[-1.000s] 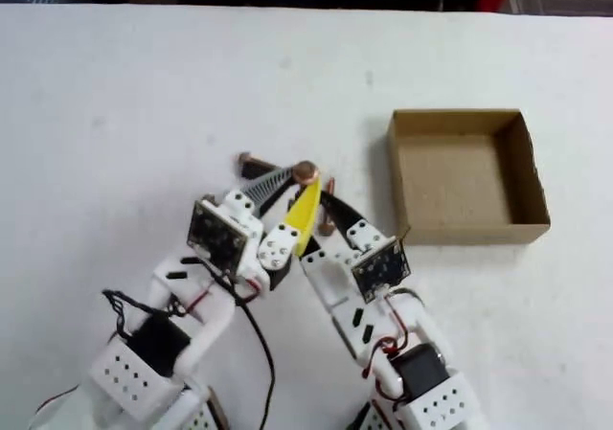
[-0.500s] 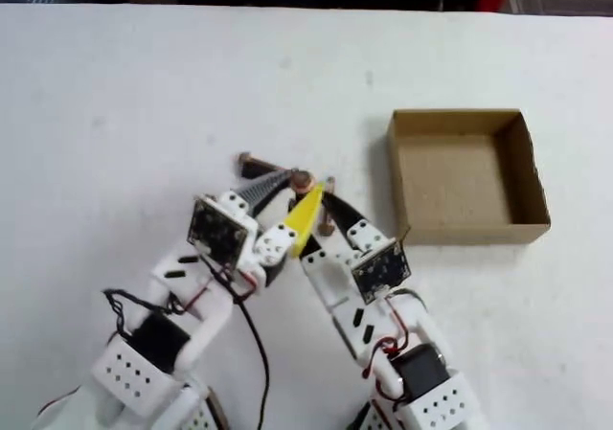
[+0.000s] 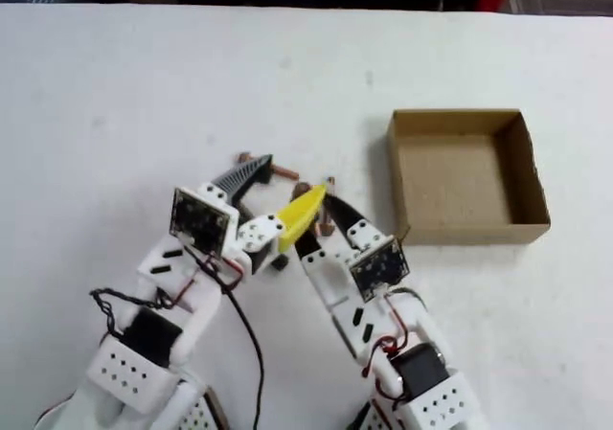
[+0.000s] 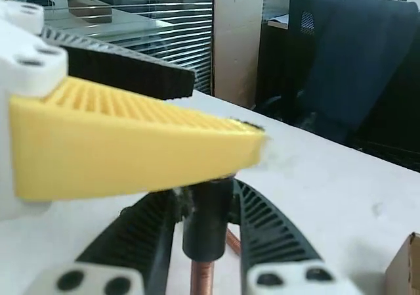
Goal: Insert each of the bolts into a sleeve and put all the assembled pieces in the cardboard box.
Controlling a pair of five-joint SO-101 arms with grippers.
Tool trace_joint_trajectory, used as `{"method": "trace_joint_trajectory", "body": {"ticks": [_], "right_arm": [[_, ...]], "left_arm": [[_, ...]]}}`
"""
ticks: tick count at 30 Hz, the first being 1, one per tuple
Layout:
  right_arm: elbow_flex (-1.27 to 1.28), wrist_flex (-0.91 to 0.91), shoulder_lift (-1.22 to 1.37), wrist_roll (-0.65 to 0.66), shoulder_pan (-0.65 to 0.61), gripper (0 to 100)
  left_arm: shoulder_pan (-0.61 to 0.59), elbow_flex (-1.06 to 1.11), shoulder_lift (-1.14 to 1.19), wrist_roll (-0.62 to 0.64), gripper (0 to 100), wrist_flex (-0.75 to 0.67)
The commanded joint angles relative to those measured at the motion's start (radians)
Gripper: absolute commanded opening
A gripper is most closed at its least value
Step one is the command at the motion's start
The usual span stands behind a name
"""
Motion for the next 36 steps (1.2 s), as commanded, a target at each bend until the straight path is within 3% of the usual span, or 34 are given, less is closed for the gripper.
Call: {"method": "trace_joint_trajectory", "body": {"ticks": [1,10,12,16,19,23,36], "right_arm": [[0.009,-0.001,-0.012,0.015,-0.001,1.7],[0.009,0.001,-0.007,0.015,0.002,1.7],[0.009,0.001,-0.007,0.015,0.004,1.7],[0.009,0.001,-0.007,0.015,0.004,1.7],[0.009,0.002,-0.007,0.015,0.004,1.7],[0.009,0.002,-0.007,0.015,0.004,1.7],[0.009,0.058,-0.013,0.017,0.004,1.7]], "left_arm": [[-0.005,-0.014,-0.016,0.002,31,-0.031],[-0.061,-0.112,-0.016,0.003,30,-0.023],[-0.102,-0.157,-0.016,-0.002,24,-0.017],[-0.17,-0.23,-0.018,-0.005,1,0.084],[-0.203,-0.262,-0.019,-0.005,7,0.163],[-0.197,-0.273,-0.101,-0.006,2,0.238],[-0.265,-0.13,-0.446,-0.068,2,0.46]]}}
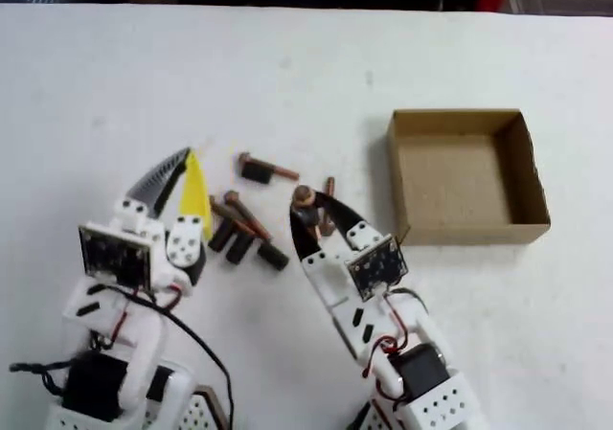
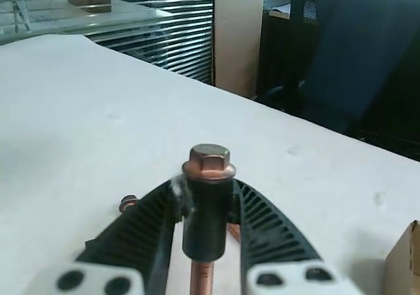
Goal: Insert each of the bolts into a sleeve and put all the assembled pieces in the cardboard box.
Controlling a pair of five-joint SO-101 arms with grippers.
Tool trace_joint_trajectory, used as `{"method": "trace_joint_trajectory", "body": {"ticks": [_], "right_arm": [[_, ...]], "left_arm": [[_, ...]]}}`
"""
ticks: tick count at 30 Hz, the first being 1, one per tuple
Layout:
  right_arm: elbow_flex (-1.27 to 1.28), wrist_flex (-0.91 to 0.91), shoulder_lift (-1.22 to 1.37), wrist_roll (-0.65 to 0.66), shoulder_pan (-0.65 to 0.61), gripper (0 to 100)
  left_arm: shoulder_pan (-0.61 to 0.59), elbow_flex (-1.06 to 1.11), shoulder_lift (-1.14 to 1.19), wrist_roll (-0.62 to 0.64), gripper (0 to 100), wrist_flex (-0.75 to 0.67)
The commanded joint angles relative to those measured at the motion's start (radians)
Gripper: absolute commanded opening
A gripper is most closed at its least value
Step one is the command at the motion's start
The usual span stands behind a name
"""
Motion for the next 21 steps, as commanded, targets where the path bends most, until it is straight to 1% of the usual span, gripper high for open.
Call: {"method": "trace_joint_trajectory", "body": {"ticks": [1,3,8,12,15,17,21], "right_arm": [[0.009,0.004,-0.013,0.017,0.005,1.7],[0.009,0.024,-0.013,0.017,0.005,1.7],[0.009,0.068,-0.013,0.017,0.018,1.6],[-0.017,0.087,-0.013,0.017,0.096,1.6],[-0.101,0.209,-0.013,0.018,0.182,1.6],[-0.172,0.302,-0.013,0.058,0.231,1.6],[-0.258,0.384,-0.005,0.112,0.306,1.6]], "left_arm": [[-0.021,0.055,-0.108,-0.008,2,0.026],[-0.028,0.103,-0.153,-0.008,2,0.031],[-0.074,0.163,-0.145,-0.002,2,0.031],[-0.094,0.244,-0.145,-0.002,2,0.026],[-0.113,0.305,-0.145,-0.002,2,0.025],[-0.131,0.325,-0.145,-0.002,2,0.025],[-0.154,0.37,-0.145,-0.002,2,0.025]]}}
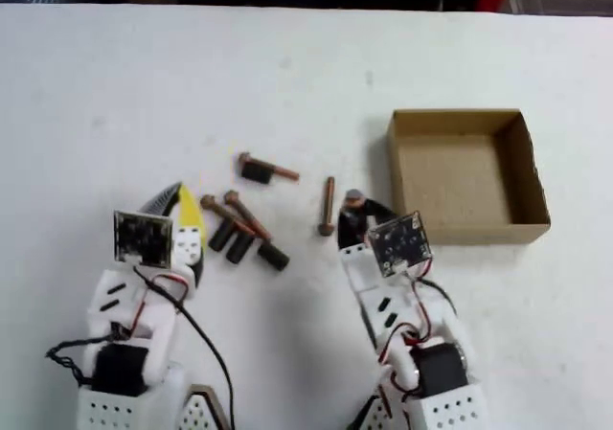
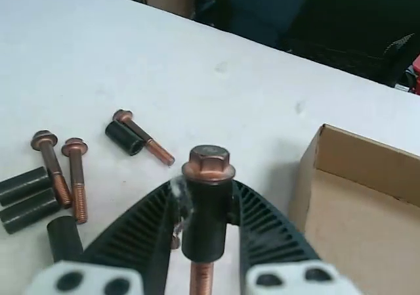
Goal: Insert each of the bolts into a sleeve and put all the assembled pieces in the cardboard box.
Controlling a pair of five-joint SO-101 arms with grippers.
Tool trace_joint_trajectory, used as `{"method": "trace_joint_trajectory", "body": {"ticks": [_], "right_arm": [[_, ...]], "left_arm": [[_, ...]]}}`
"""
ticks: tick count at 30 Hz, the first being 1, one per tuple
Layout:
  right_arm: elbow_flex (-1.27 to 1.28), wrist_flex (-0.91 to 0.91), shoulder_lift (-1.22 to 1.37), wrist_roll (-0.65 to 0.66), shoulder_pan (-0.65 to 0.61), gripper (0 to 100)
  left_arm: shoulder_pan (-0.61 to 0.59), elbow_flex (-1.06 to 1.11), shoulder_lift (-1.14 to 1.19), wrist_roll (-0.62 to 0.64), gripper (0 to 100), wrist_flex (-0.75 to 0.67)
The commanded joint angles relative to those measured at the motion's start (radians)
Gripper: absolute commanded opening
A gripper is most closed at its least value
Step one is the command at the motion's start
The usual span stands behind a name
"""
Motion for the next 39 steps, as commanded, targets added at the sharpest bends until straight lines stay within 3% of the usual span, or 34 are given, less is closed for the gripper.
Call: {"method": "trace_joint_trajectory", "body": {"ticks": [1,10,17,31,39], "right_arm": [[-0.12,0.048,-0.005,0.038,0.077,1.6],[-0.315,0.186,0.064,0.04,0.18,1.5],[-0.588,0.185,0.526,0.041,0.225,1.7],[-0.947,0.015,1.305,0.04,0.381,1.8],[-1.106,-0.056,1.653,0.041,0.404,1.8]], "left_arm": [[-0.013,0.02,-0.007,-0.002,2,-0.005],[-0.102,0.057,-0.007,-0.002,2,0.003],[-0.226,0.064,-0.007,-0.002,2,0.04],[-0.229,0.091,-0.007,-0.008,2,0.066],[-0.229,0.112,-0.007,-0.009,2,0.055]]}}
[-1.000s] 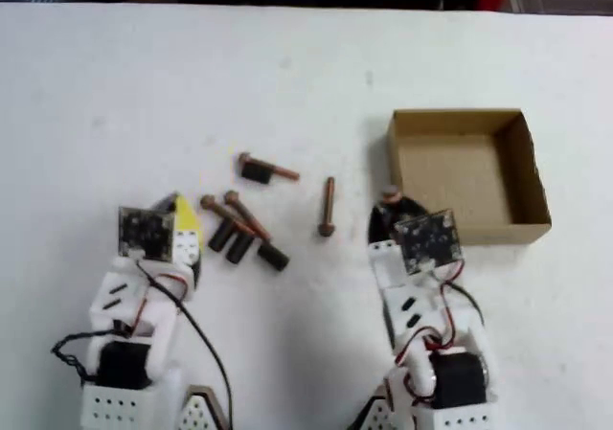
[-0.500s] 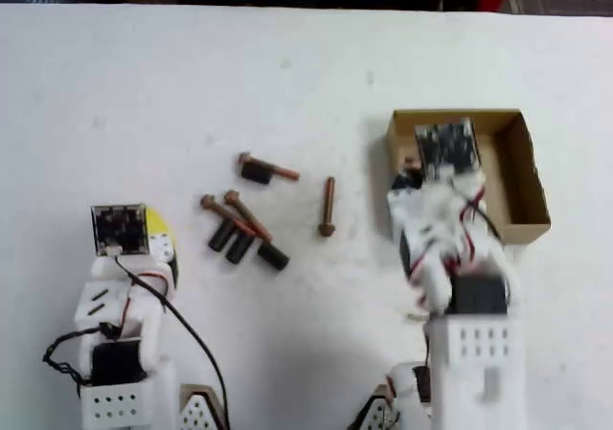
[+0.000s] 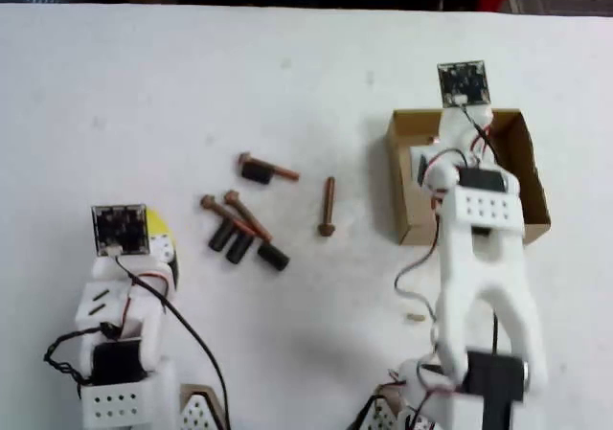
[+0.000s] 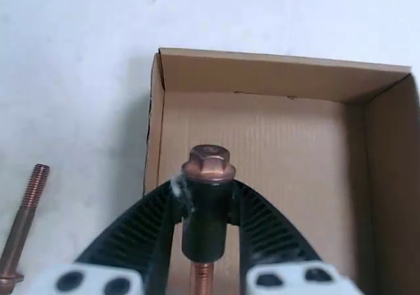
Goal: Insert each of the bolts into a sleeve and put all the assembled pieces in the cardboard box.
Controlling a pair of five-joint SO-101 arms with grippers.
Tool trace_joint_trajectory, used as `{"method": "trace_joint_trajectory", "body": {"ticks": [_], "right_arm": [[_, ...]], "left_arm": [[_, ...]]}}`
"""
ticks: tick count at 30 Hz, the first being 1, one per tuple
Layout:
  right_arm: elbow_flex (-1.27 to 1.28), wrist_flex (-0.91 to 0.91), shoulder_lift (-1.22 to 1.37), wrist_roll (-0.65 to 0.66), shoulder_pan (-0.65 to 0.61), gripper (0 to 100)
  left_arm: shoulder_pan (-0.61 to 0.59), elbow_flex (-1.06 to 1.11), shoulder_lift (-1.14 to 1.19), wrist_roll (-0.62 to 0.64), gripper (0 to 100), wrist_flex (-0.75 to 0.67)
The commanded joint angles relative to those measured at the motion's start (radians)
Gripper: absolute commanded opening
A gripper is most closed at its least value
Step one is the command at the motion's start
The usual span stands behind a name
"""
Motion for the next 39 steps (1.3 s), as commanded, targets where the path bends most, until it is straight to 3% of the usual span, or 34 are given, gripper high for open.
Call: {"method": "trace_joint_trajectory", "body": {"ticks": [1,20,23,29,39], "right_arm": [[-0.146,-0.028,0.111,0.017,0.012,1.8],[-0.468,-0.025,0.588,0.017,0.019,1.9],[-0.494,-0.025,0.628,0.017,0.019,7.0],[-0.497,-0.03,0.63,0.017,0.016,21.1],[-0.497,0.013,0.464,0.017,0.031,16.6]], "left_arm": [[-0.008,-0.002,-0.007,-0.009,2,-0.014],[-0.008,0.0,-0.007,-0.009,2,-0.02],[-0.008,0.0,-0.007,-0.009,2,-0.02],[-0.008,0.0,-0.007,-0.009,2,-0.02],[-0.005,0.002,-0.007,-0.009,2,-0.02]]}}
